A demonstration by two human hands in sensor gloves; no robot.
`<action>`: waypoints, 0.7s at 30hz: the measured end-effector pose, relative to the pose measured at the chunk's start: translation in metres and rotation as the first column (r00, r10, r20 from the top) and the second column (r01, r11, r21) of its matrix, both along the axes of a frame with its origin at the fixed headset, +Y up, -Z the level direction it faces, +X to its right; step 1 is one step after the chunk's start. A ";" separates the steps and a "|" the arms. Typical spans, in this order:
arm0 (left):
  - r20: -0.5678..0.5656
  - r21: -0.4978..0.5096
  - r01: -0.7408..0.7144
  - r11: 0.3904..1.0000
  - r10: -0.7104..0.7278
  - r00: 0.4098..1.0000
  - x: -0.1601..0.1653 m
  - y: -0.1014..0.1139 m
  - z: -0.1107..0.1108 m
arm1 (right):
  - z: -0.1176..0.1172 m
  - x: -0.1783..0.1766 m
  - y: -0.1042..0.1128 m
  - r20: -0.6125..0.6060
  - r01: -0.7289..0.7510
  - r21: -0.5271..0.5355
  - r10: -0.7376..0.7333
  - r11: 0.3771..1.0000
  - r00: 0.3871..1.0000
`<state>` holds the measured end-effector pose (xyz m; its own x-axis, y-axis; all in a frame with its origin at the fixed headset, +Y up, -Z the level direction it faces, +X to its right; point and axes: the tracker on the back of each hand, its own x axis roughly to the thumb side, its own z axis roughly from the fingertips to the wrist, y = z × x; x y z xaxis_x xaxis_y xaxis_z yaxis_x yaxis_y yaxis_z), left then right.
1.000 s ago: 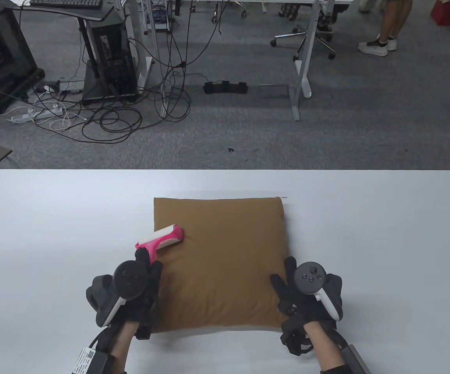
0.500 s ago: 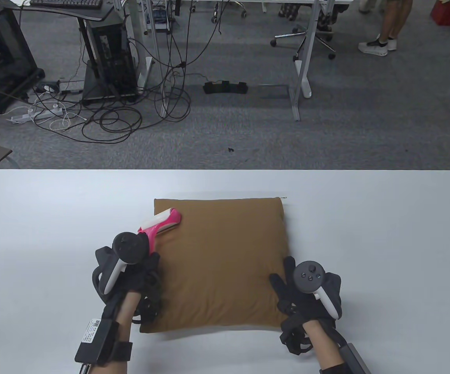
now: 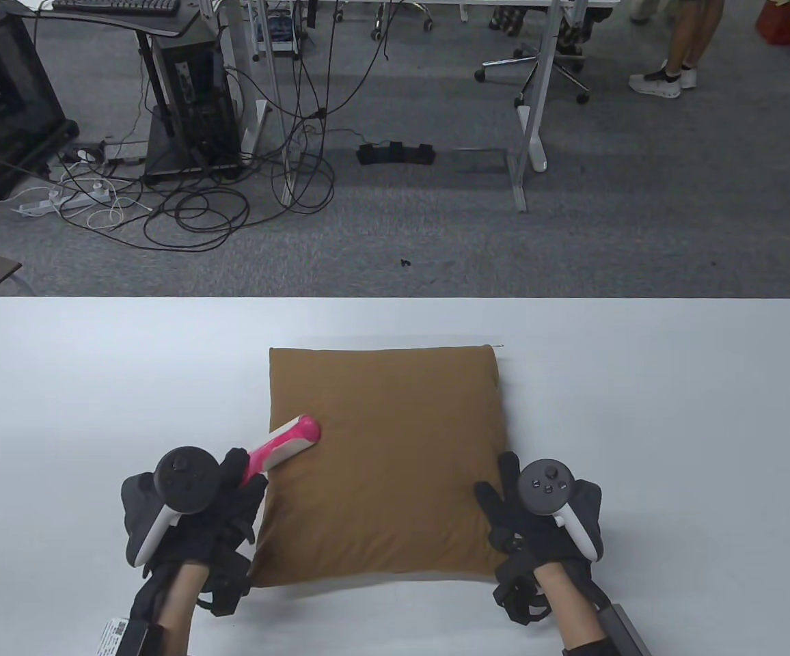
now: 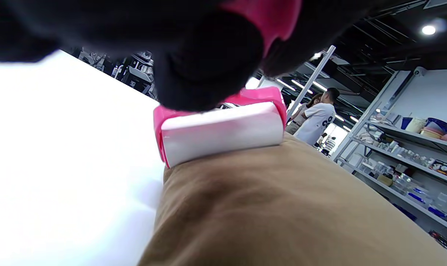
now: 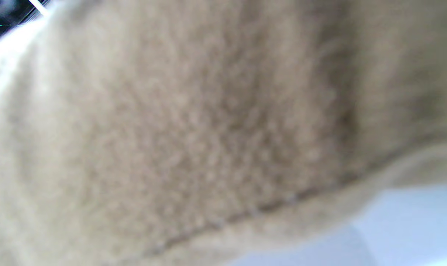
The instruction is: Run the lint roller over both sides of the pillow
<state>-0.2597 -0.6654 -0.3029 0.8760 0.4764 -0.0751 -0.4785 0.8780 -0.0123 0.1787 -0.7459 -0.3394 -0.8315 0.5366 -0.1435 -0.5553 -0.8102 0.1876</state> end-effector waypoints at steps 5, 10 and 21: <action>0.025 -0.035 -0.045 0.998 0.046 0.999 -0.010 0.001 0.021 | 0.002 0.001 -0.001 0.000 -0.003 0.017 0.003 1.000 1.000; 0.069 -0.097 -0.075 0.992 0.082 0.994 -0.017 0.002 0.036 | 0.003 0.001 -0.002 -0.001 -0.009 0.021 0.009 1.000 1.000; 0.115 0.135 -0.143 0.980 0.128 0.985 0.006 0.042 0.057 | 0.003 0.001 -0.002 0.003 -0.003 0.015 0.003 1.000 1.000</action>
<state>-0.2533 -0.6230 -0.2458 0.8018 0.5906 0.0912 -0.5961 0.8013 0.0515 0.1800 -0.7481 -0.3360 -0.8326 0.5365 -0.1379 -0.5536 -0.8145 0.1736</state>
